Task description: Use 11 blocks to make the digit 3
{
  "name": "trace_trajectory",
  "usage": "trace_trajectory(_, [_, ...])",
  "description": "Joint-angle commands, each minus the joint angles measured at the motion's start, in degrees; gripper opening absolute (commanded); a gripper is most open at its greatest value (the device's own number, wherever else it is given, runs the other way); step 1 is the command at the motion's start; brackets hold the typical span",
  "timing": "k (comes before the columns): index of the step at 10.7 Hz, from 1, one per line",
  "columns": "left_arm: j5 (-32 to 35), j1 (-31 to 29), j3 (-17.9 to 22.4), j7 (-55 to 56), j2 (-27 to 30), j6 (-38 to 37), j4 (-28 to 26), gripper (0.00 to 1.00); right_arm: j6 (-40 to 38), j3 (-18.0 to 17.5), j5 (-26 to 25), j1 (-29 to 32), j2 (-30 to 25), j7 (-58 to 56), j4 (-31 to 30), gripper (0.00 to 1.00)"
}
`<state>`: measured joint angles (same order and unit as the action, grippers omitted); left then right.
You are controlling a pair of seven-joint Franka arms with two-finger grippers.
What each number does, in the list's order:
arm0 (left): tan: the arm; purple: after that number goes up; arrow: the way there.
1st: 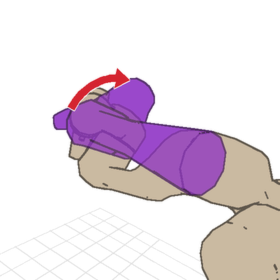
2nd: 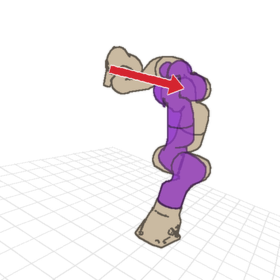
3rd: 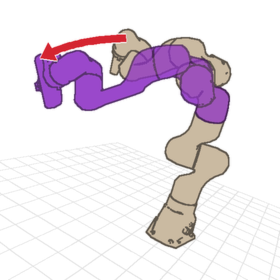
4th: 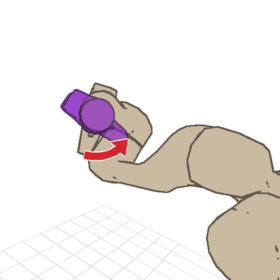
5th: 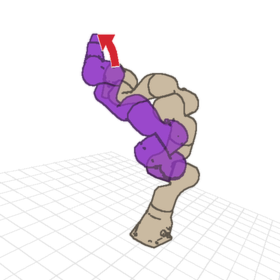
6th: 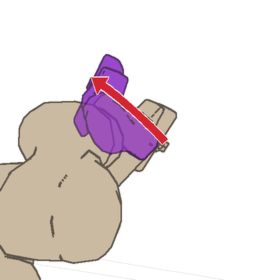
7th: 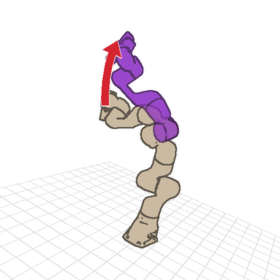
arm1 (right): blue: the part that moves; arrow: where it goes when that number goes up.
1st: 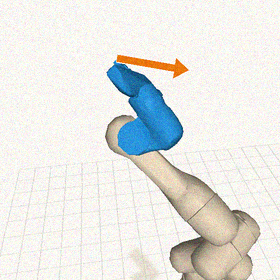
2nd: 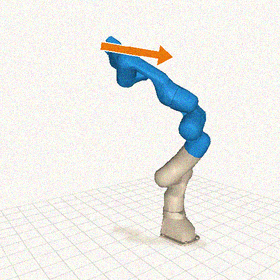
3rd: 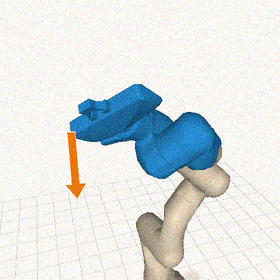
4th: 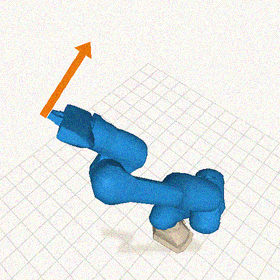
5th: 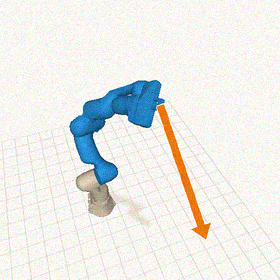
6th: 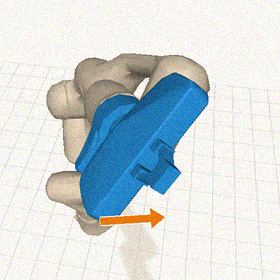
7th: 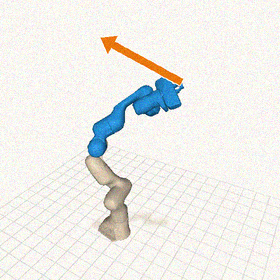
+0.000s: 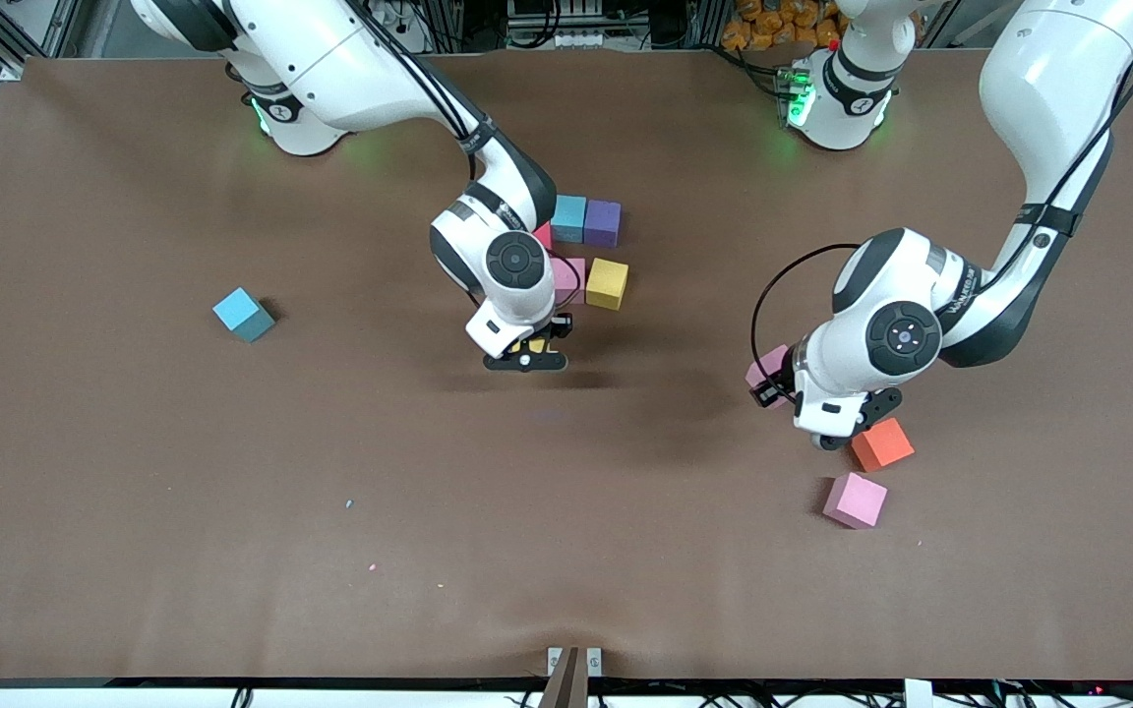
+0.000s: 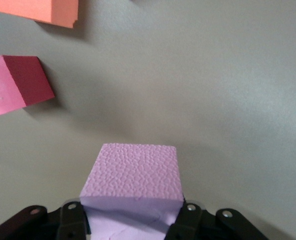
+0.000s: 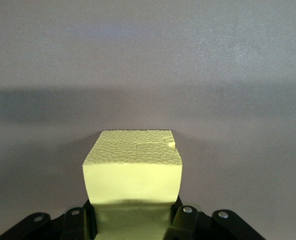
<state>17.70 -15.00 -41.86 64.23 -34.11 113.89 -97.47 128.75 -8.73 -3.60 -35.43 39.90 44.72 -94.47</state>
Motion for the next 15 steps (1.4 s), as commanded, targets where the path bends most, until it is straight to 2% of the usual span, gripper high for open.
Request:
trace_trajectory(1, [-1.17,2.16,0.11,3.69,-0.69,-1.22,1.32,0.03,1.24,0.11,-0.97,-0.69,-0.35,1.25,-3.00,0.40])
trace_trajectory(2, [-1.17,2.78,0.11,5.19,-1.04,-1.13,1.41,0.03,1.15,0.11,-1.32,-0.69,-0.35,1.25,-2.92,0.99])
trace_trajectory(7, [-1.00,5.77,0.11,11.00,-1.84,-0.69,1.50,0.03,-0.25,0.11,-1.32,0.36,-6.57,1.25,-2.48,1.00])
trace_trajectory(10, [-1.00,6.47,0.11,11.27,-1.92,-0.69,1.76,0.03,-0.51,0.20,-1.32,2.99,-10.09,0.20,-2.21,1.00])
trace_trajectory(15, [-1.26,8.58,0.11,16.96,-2.62,0.01,1.85,0.03,-6.67,0.20,-1.23,9.67,-11.95,-10.85,3.23,1.00])
